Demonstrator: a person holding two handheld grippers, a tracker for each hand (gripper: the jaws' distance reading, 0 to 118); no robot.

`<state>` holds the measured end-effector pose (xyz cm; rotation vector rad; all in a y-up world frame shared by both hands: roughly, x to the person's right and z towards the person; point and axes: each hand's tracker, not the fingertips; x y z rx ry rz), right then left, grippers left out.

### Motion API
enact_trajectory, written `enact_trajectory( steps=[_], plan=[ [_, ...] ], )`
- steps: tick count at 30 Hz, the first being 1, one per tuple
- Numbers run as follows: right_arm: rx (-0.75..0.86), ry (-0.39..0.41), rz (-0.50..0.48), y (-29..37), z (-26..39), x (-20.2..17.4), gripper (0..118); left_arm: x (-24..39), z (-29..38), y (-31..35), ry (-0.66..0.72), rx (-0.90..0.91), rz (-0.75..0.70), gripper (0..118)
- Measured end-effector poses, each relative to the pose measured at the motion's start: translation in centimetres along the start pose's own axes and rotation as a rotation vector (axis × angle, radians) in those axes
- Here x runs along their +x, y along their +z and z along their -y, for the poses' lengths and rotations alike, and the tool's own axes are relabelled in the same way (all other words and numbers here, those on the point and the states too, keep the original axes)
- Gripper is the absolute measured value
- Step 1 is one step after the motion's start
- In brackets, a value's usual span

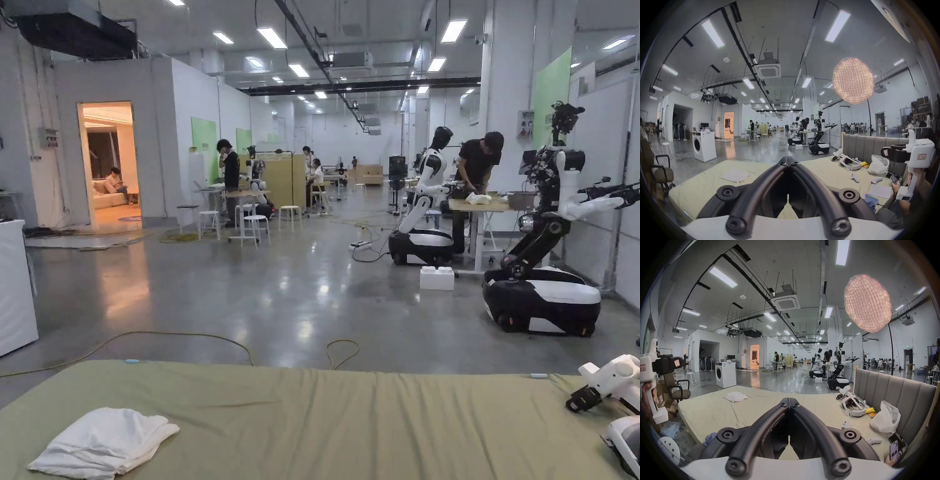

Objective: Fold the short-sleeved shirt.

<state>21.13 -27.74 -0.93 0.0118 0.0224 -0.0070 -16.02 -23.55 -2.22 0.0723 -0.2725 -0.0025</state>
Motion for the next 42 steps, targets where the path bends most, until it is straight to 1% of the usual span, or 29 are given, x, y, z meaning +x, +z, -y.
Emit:
enact_trajectory(
  steps=[3, 4, 5, 6, 7, 8, 9, 10, 14, 15, 17, 18, 19, 21, 22, 24, 25, 27, 29, 30, 32, 33, 34, 35, 36, 37, 39, 41, 42],
  plan=[
    [-0.037, -0.005, -0.007, -0.1, 0.7, 0.4, 0, -2.1, 1.1, -0.6, 0.068, -0.081, 0.037, 0],
    [-0.051, -0.009, -0.008, -0.2, 1.0, 0.4, 0, -3.2, 1.7, -1.0, 0.124, -0.106, 0.067, 0],
    [-0.065, -0.018, -0.017, -0.2, 1.3, 0.6, 0, -4.4, 2.3, -1.4, 0.206, -0.150, 0.094, 6],
    [-0.077, -0.031, -0.023, -0.1, 1.6, 0.7, 0, -5.7, 3.1, -2.1, 0.277, -0.200, 0.117, 23],
    [-0.091, -0.050, -0.030, 0.0, 1.9, 0.8, 0, -7.2, 4.2, -2.8, 0.343, -0.250, 0.119, 58],
    [-0.106, -0.068, -0.038, 0.0, 2.2, 0.8, 0, -8.6, 5.8, -3.6, 0.389, -0.291, 0.106, 83],
    [-0.115, -0.082, -0.044, 0.2, 2.5, 0.9, 0, -9.8, 7.3, -4.3, 0.424, -0.330, 0.100, 102],
    [-0.122, -0.093, -0.044, 0.3, 2.9, 1.0, 0, -11.4, 9.3, -5.5, 0.474, -0.410, 0.102, 110],
    [-0.184, -0.125, -0.048, 0.8, 3.9, 1.0, 0, -17.8, 19.0, -8.6, 0.713, -0.620, 0.050, 110],
    [-0.203, -0.131, -0.044, 0.8, 4.2, 1.2, 0, -19.0, 21.5, -9.6, 0.751, -0.714, -0.005, 110],
    [-0.236, -0.148, -0.043, 1.1, 4.7, 1.5, 0, -20.3, 25.5, -10.8, 0.788, -0.845, -0.038, 110],
    [-0.246, -0.153, -0.039, 1.2, 4.8, 1.6, 0, -20.6, 27.0, -11.0, 0.775, -0.867, -0.028, 110],
    [-0.257, -0.154, -0.032, 1.3, 5.0, 1.7, 0, -20.9, 28.2, -11.2, 0.772, -0.875, -0.030, 110],
    [-0.278, -0.151, -0.011, 1.5, 5.2, 1.7, 0, -21.1, 29.7, -11.5, 0.837, -0.901, -0.062, 110],
    [-0.287, -0.151, -0.005, 1.5, 5.3, 1.8, 0, -21.6, 30.3, -11.9, 0.922, -0.935, -0.049, 110],
    [-0.305, -0.156, -0.001, 1.5, 5.6, 2.0, 0, -22.3, 30.4, -12.1, 1.022, -0.851, -0.044, 111],
    [-0.314, -0.158, -0.001, 1.4, 5.8, 2.0, 0, -23.7, 31.6, -12.0, 1.044, -0.810, -0.030, 111],
    [-0.330, -0.156, 0.001, 1.3, 5.9, 1.9, 0, -23.8, 32.5, -12.7, 1.086, -0.820, -0.019, 110],
    [-0.339, -0.147, -0.003, 1.5, 5.9, 1.7, 0, -22.9, 31.7, -13.0, 1.066, -0.832, -0.009, 110],
    [-0.340, -0.141, -0.006, 1.5, 5.8, 1.6, 0, -22.8, 31.5, -13.0, 1.066, -0.830, 0.008, 110],
    [-0.339, -0.132, -0.015, 1.8, 5.9, 1.5, 0, -23.4, 31.8, -13.3, 1.163, -0.836, 0.099, 108],
    [-0.342, -0.131, -0.022, 1.9, 5.9, 1.5, 0, -20.4, 30.7, -12.7, 1.214, -0.842, 0.139, 107],
    [-0.347, -0.129, -0.025, 1.8, 5.9, 1.4, 0, -19.6, 30.7, -12.7, 1.241, -0.847, 0.160, 100],
    [-0.351, -0.124, -0.025, 1.8, 5.9, 1.4, 0, -18.9, 30.6, -12.8, 1.190, -0.849, 0.142, 84],
    [-0.353, -0.119, -0.025, 1.9, 6.0, 1.2, 0, -18.3, 30.6, -13.0, 1.173, -0.860, 0.142, 55],
    [-0.357, -0.117, -0.024, 2.0, 6.0, 1.2, 0, -18.8, 30.6, -13.2, 1.150, -0.889, 0.117, 7],
    [-0.363, -0.117, -0.026, 2.1, 6.1, 1.3, 0, -19.2, 30.7, -13.2, 1.135, -0.910, 0.016, 7],
    [-0.365, -0.119, -0.028, 2.3, 6.1, 1.2, 0, -19.5, 30.6, -12.8, 1.195, -0.834, 0.052, 7],
    [-0.368, -0.120, -0.028, 2.4, 6.2, 1.3, 0, -19.4, 30.1, -12.7, 1.158, -0.826, 0.011, 7]
  ],
)
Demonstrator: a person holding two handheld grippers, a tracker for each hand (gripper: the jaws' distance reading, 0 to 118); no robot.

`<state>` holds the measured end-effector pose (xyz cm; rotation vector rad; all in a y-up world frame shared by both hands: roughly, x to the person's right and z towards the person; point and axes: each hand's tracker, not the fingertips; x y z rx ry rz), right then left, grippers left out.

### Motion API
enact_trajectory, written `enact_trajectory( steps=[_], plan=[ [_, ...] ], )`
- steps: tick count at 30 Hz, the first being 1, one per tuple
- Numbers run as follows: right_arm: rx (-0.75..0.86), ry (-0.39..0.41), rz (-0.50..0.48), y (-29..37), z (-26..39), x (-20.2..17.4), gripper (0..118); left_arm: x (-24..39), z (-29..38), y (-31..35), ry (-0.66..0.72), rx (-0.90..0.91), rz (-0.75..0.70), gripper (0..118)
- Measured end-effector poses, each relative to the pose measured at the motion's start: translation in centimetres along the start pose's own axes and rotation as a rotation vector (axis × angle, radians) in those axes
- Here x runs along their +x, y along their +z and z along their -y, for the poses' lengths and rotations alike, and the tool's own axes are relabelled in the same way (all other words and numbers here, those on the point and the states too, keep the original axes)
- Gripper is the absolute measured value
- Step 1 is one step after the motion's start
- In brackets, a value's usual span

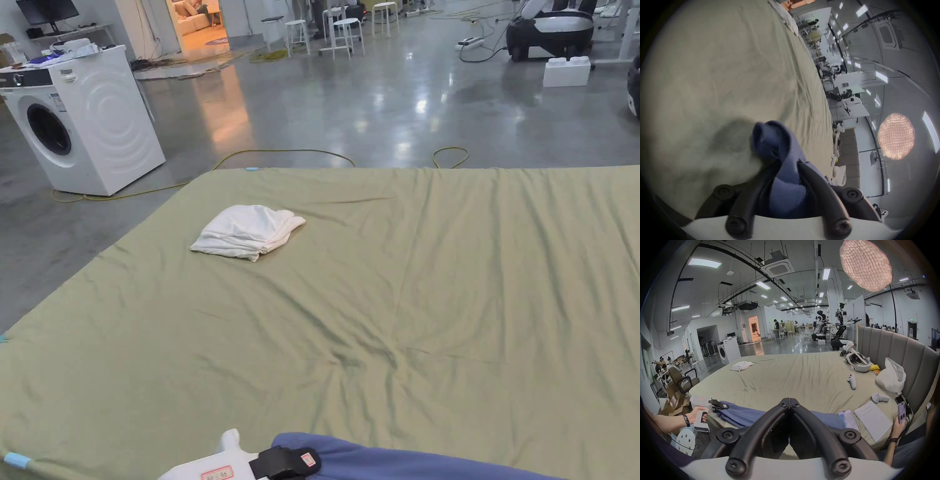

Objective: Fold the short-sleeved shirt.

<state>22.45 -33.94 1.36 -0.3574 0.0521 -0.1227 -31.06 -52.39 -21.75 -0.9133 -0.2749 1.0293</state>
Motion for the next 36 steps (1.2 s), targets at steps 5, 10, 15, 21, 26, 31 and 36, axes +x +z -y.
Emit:
enact_trajectory(
  steps=[5, 10, 15, 21, 26, 31, 36],
  plan=[
    [-0.016, -0.004, 0.003, 0.0, 0.4, 0.6, 0, 0.5, -1.9, 3.9, 0.001, 0.068, -0.030, 7],
    [-0.020, -0.034, -0.005, -0.5, 1.1, 1.4, 0, 1.8, -5.8, 9.6, -0.223, 0.150, -0.181, 7],
    [-0.032, -0.081, -0.015, -1.3, 1.8, 1.8, 0, 8.1, -2.8, 9.6, -0.417, 0.142, -0.195, 7],
    [-0.015, -0.084, 0.007, -0.6, 1.9, 1.5, 0, 13.1, 7.1, -0.8, -0.552, -0.062, -0.136, 7],
    [0.005, -0.178, 0.046, 1.4, 2.4, 2.1, 0, 13.9, 12.3, -8.9, -0.664, -0.177, -0.207, 29],
    [0.001, -0.219, 0.098, 2.4, 3.5, 3.0, 0, 14.5, 12.2, -9.0, -0.619, -0.187, -0.078, 94],
    [-0.038, -0.259, 0.096, 2.0, 4.5, 4.3, 0, 15.1, 10.7, -6.4, -0.554, -0.087, -0.055, 82]
  ],
)
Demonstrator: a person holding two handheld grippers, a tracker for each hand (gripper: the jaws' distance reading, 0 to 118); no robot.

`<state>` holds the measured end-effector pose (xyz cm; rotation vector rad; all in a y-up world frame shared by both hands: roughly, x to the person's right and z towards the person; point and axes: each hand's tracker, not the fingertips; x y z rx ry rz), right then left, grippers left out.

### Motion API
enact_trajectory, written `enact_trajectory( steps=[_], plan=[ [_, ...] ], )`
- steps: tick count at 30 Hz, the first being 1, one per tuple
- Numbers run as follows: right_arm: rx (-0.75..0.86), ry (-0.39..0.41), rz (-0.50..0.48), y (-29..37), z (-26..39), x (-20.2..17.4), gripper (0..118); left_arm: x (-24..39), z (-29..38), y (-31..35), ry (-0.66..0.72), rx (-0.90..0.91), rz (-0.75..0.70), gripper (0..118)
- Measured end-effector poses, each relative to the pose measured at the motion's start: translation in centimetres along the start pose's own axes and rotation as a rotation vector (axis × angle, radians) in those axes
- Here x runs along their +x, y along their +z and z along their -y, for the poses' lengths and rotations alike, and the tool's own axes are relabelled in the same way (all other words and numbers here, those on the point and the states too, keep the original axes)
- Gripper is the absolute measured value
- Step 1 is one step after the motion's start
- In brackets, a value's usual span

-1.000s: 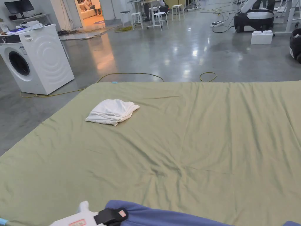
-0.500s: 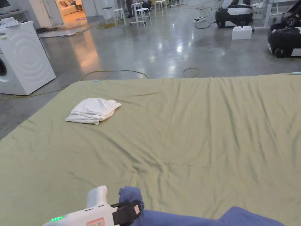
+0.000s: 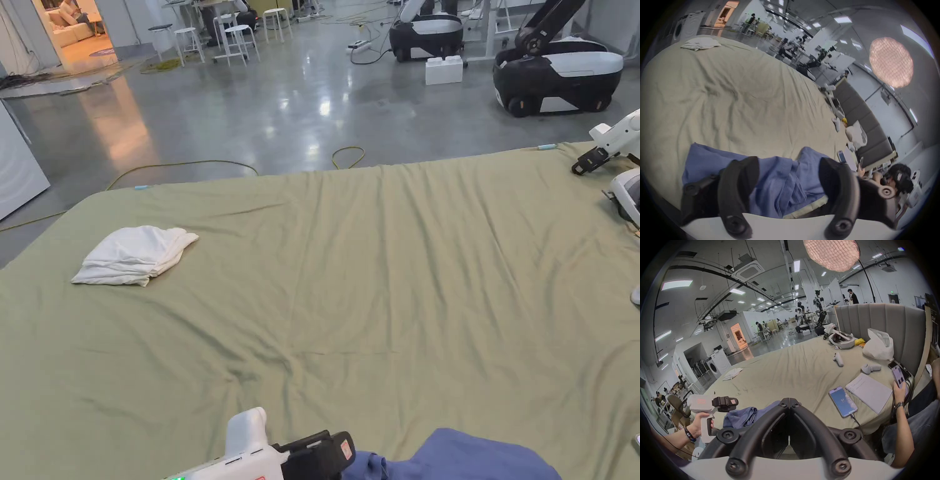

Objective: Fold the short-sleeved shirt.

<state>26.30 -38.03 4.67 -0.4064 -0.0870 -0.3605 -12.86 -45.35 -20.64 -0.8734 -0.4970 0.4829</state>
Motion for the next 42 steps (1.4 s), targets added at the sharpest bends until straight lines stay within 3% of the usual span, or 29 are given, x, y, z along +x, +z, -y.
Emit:
enact_trajectory(
  steps=[2, 4, 7, 11, 13, 14, 16, 17, 21, 24, 28, 31, 33, 34, 35, 39, 42],
  plan=[
    [-0.006, -0.023, -0.008, -0.2, 0.1, 0.1, 0, -1.0, 0.5, -1.0, 0.070, -0.036, 0.010, 54],
    [-0.010, -0.039, -0.017, -0.2, 0.1, -0.1, 0, -1.4, 1.9, -3.5, 0.086, -0.130, 0.015, 4],
    [-0.013, -0.034, -0.022, -0.2, 0.0, -0.6, 0, -1.4, 4.9, -8.0, 0.020, -0.297, -0.054, 3],
    [-0.030, 0.007, -0.021, -0.4, 0.1, -1.2, 0, -2.4, 3.8, -7.3, 0.162, -0.246, -0.017, 2],
    [-0.035, 0.017, -0.021, -0.6, 0.1, -1.3, 0, -2.7, 3.0, -5.4, 0.120, -0.209, 0.014, 8],
    [-0.043, 0.017, -0.026, -0.8, 0.1, -1.3, 0, -2.8, 2.7, -3.9, 0.064, -0.165, -0.010, 24],
    [-0.049, 0.010, -0.033, -1.2, 0.2, -1.4, 0, -4.4, 1.5, -1.7, 0.029, -0.103, -0.059, 86],
    [-0.051, 0.002, -0.041, -1.4, 0.2, -1.4, 0, -5.5, 0.9, -0.3, 0.056, -0.076, -0.067, 93],
    [-0.070, 0.018, -0.046, -2.2, 0.2, -1.5, 0, -10.0, -1.0, 5.6, 0.245, 0.038, -0.055, 93],
    [-0.078, 0.057, -0.027, -2.2, -0.1, -1.7, 0, -14.4, -0.3, 6.6, 0.424, 0.078, -0.127, 91],
    [-0.074, 0.009, -0.034, -1.9, -0.2, -1.1, 0, -15.5, 1.7, 4.5, 0.579, 0.027, 0.051, 79],
    [-0.084, -0.019, -0.036, -2.0, 0.1, -1.0, 0, -14.8, 2.4, 2.8, 0.619, 0.016, 0.195, 73],
    [-0.094, -0.013, -0.031, -2.0, 0.3, -1.1, 0, -13.7, 2.7, 1.7, 0.606, -0.004, 0.177, 63],
    [-0.101, -0.002, -0.027, -1.9, 0.3, -1.3, 0, -13.0, 2.7, 1.4, 0.574, -0.017, 0.140, 26],
    [-0.105, 0.011, -0.019, -1.8, 0.4, -1.5, 0, -13.9, 2.8, 1.3, 0.564, -0.002, 0.077, 14],
    [-0.117, 0.022, -0.018, -2.0, 0.6, -1.3, 0, -15.1, 2.4, 3.7, 0.623, 0.063, 0.090, 14],
    [-0.125, 0.006, -0.030, -2.4, 0.7, -0.9, 0, -14.0, 0.7, 7.0, 0.496, 0.105, 0.003, 14]
  ],
)
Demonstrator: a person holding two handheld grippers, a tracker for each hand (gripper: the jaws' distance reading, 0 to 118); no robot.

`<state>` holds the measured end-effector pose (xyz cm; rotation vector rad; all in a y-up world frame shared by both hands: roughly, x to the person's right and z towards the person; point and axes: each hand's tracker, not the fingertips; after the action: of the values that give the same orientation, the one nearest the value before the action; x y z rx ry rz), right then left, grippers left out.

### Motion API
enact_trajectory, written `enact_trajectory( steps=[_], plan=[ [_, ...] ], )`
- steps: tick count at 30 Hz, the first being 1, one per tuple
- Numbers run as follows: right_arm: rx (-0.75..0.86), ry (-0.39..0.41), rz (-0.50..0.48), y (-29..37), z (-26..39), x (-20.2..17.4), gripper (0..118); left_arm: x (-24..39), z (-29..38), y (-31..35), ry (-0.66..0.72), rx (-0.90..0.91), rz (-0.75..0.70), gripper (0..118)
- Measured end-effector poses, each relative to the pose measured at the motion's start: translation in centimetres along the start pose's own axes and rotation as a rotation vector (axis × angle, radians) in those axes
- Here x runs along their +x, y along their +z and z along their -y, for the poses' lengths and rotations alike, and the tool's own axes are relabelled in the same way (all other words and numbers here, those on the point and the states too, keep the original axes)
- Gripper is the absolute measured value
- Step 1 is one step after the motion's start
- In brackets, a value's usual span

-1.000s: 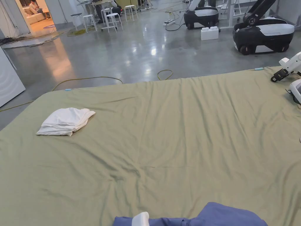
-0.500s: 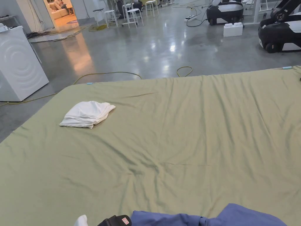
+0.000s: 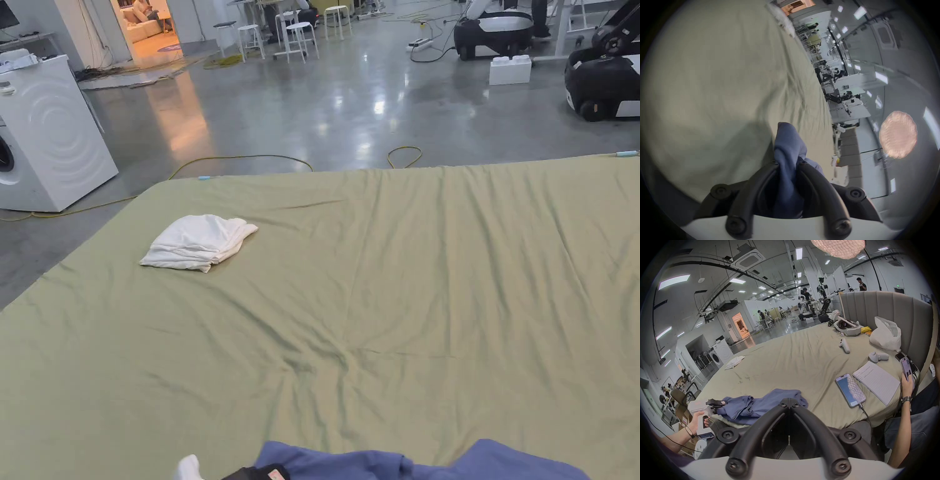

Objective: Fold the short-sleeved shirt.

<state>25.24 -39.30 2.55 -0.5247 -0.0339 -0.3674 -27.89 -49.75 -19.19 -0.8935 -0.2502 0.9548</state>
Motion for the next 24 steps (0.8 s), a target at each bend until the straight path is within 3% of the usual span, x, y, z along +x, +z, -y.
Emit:
enact_trajectory(
  steps=[4, 5, 8, 13, 19, 21, 23, 24],
  plan=[
    [-0.007, -0.006, -0.017, -0.6, -0.1, 0.5, 0, 6.3, -0.2, 5.1, -0.266, 0.090, -0.119, 14],
    [-0.007, -0.006, -0.023, -0.8, -0.1, 0.6, 0, 4.8, -1.3, 5.2, -0.299, 0.124, -0.131, 14],
    [-0.007, -0.008, -0.031, -1.1, -0.1, 0.6, 0, 8.0, -0.3, 5.5, -0.359, 0.143, -0.121, 14],
    [0.005, -0.007, -0.032, -0.8, -0.1, 0.1, 0, 11.7, 4.7, -0.3, -0.472, -0.024, 0.041, 14],
    [0.013, -0.040, -0.014, 1.1, 1.0, 0.4, 0, 14.3, 11.4, -9.7, -0.455, -0.202, 0.067, 14],
    [0.004, -0.039, 0.013, 1.5, 1.6, 0.7, 0, 15.1, 13.2, -11.0, -0.526, -0.255, 0.079, 14],
    [-0.016, -0.049, 0.035, 1.6, 2.0, 1.2, 0, 15.8, 14.5, -12.0, -0.613, -0.277, 0.018, 28],
    [-0.024, -0.057, 0.037, 1.6, 2.2, 1.3, 0, 15.8, 14.7, -12.2, -0.621, -0.289, 0.023, 46]
  ],
)
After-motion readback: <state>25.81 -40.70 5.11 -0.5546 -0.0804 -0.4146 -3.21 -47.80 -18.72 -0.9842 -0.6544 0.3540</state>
